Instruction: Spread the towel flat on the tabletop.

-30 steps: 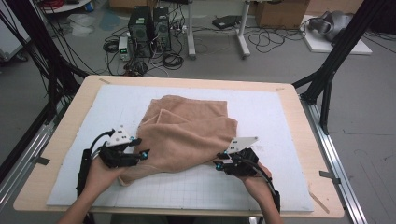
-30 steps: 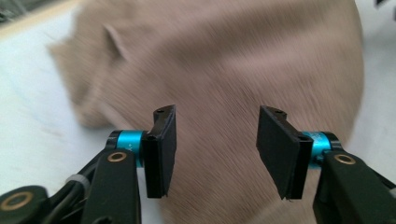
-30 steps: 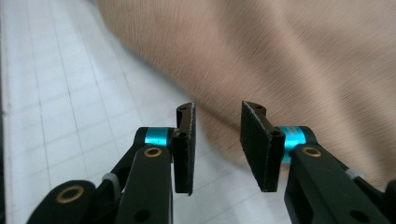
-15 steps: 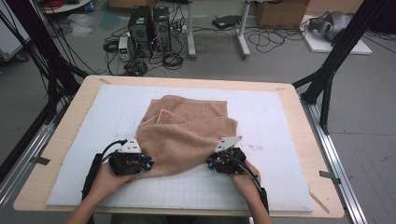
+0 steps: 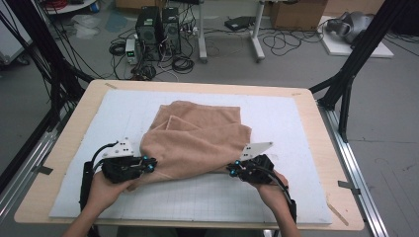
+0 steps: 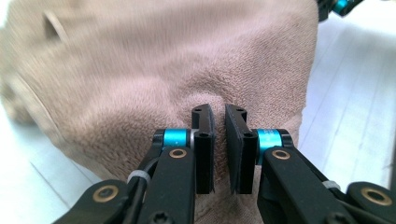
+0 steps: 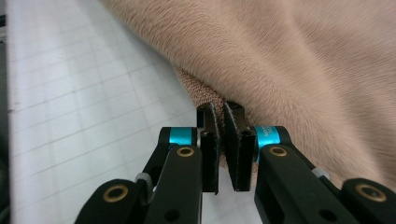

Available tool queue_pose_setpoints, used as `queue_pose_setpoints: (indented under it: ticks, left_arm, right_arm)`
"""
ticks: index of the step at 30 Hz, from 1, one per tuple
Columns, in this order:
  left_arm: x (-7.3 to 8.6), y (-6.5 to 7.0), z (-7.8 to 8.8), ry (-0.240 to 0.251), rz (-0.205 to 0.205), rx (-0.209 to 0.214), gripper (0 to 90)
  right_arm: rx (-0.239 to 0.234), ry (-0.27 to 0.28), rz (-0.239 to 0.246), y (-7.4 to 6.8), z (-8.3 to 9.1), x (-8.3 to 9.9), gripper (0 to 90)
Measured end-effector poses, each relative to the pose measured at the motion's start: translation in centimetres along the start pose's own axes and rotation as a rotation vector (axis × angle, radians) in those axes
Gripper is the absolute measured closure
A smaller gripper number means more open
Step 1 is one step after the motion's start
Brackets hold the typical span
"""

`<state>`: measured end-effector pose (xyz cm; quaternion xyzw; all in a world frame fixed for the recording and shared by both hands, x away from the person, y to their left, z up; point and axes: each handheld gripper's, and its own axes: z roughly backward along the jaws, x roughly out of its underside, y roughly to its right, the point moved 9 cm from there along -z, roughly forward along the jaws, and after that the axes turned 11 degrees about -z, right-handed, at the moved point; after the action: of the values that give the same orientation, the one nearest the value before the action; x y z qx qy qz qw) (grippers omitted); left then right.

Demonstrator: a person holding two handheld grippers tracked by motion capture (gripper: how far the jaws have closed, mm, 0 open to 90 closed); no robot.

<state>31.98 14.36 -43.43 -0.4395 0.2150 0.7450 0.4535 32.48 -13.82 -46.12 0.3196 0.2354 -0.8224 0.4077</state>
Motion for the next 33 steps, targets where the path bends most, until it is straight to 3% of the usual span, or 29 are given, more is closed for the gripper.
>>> queue_pose_setpoints:
  ticks: [6,12,14,16,18,21,24,29,33]
  left_arm:
    - [-2.1,1.2,1.4,0.094,0.019,0.04,82.0]
    - [-2.8,2.0,1.4,0.115,0.03,0.076,81.8]
    - [-2.7,1.7,0.9,0.099,0.024,0.058,81.8]
    - [-2.4,1.0,0.2,0.083,0.032,0.041,81.8]
    - [-1.9,-0.1,-0.8,0.055,0.025,-0.011,81.7]
    - [-1.0,-2.1,-2.4,0.0,0.019,-0.084,81.5]
    - [-0.1,-4.1,-4.1,-0.048,0.039,-0.134,81.2]
    - [0.3,-6.4,-6.2,-0.078,0.089,-0.168,77.2]
    - [-0.3,-6.2,-5.9,-0.086,0.069,-0.16,62.4]
  right_arm:
    - [0.013,0.043,0.01,-0.4,3.3,-0.5,85.3]
    - [0.029,0.08,0.013,-0.4,6.1,-0.9,85.3]
    - [0.036,0.082,0.015,-0.1,6.5,-1.1,85.3]
    - [0.042,0.072,0.012,0.5,6.2,-1.4,85.2]
    - [0.057,0.048,0.008,1.4,5.3,-1.6,85.2]
    - [0.076,0.03,-0.024,3.2,3.2,-2.0,85.2]
    - [0.089,0.015,-0.064,4.7,0.8,-2.5,85.1]
    - [0.131,-0.005,-0.115,6.8,-1.7,-3.0,83.9]
    - [0.132,0.009,-0.129,7.3,-1.6,-3.1,78.9]
